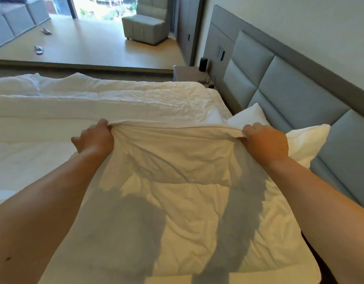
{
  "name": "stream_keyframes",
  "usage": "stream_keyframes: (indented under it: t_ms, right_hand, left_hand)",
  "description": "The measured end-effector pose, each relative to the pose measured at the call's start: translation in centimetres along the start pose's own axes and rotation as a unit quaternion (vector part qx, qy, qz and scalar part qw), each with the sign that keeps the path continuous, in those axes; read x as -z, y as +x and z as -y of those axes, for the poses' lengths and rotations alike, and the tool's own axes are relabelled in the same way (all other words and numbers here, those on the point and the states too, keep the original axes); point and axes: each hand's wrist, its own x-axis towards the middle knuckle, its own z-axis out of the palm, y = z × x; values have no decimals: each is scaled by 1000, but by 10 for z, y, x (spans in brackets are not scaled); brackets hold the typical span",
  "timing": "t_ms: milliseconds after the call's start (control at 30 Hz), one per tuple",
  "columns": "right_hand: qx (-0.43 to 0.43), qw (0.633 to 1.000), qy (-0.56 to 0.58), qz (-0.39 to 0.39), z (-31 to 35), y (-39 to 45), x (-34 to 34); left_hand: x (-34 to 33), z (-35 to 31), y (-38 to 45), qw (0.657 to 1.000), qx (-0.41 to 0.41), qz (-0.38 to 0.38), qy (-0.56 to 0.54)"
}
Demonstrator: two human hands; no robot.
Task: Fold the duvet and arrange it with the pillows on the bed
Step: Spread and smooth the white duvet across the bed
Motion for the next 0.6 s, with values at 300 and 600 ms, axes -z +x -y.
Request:
stream_keyframes:
  t_ms: [300, 600]
  right_hand:
    - [-88, 995, 19, -50, 26, 117, -139]
    - [-78, 983, 77, -150, 14, 232, -276]
  left_hand:
    - [-80, -37, 100, 995, 89, 44, 23]
    - [-185, -76, 212, 959, 24, -279, 47]
